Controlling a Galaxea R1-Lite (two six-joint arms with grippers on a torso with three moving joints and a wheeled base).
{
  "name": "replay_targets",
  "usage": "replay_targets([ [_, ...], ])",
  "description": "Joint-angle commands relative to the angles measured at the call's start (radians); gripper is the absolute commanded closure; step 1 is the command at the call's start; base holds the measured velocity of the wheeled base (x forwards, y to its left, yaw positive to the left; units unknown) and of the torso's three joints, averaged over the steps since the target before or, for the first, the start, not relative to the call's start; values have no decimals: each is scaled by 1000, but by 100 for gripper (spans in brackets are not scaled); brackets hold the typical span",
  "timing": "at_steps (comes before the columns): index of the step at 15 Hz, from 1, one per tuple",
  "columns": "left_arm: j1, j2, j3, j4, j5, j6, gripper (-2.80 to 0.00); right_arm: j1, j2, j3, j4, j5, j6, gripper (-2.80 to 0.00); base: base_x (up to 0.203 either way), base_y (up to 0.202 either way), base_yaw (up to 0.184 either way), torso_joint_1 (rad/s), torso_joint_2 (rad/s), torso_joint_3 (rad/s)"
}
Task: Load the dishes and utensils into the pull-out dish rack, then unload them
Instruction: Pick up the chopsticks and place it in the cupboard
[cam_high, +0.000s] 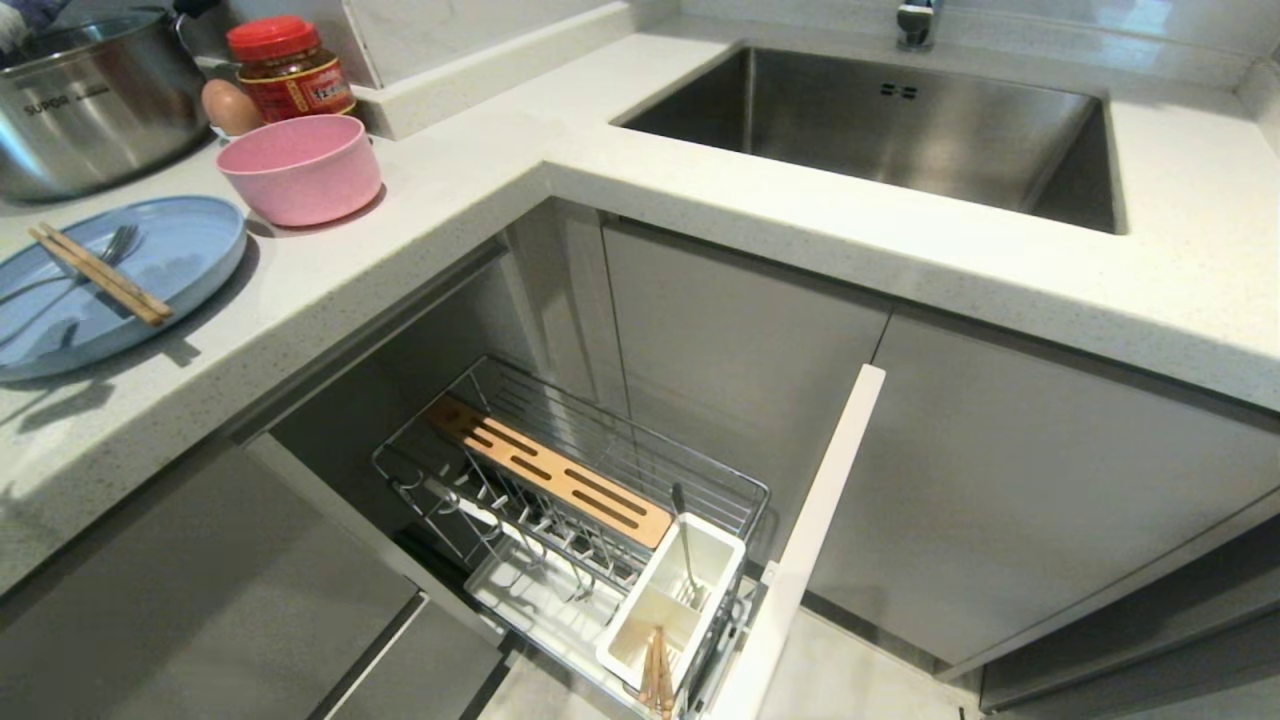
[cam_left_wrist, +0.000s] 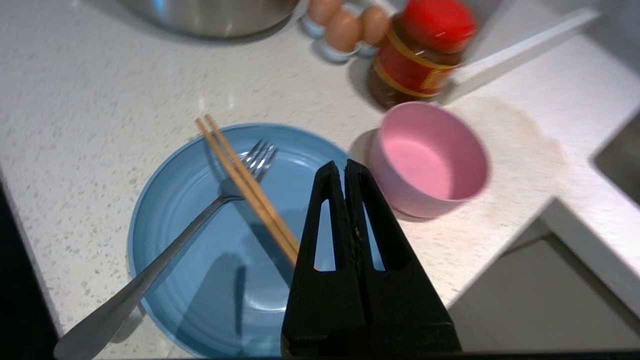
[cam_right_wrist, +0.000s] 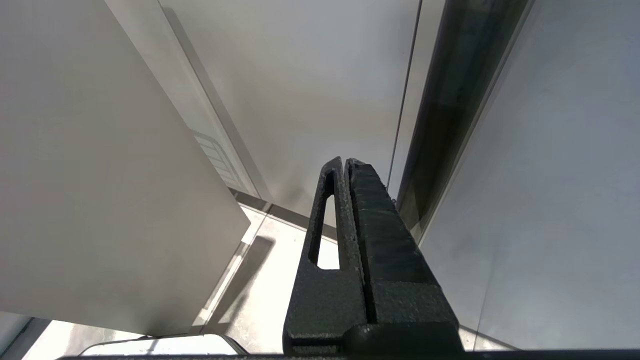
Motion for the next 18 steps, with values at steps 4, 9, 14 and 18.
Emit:
replay_targets([
  [4,-6,102,-61,204,43,-49,0,0,-4,0,-1,0,1,0,0,0,0,0,0,0],
  [9,-23,142,-92,287,40,-111,0,0,-4,0,-1,0,1,0,0,0,0,0,0,0],
  [14,-28,168,-103,327,43,-115,-280,0,-4,0,-1,0,1,0,0,0,0,0,0,0],
  [18,-28,190,-120,356,43,-132,-280,0,-4,0,-1,0,1,0,0,0,0,0,0,0],
])
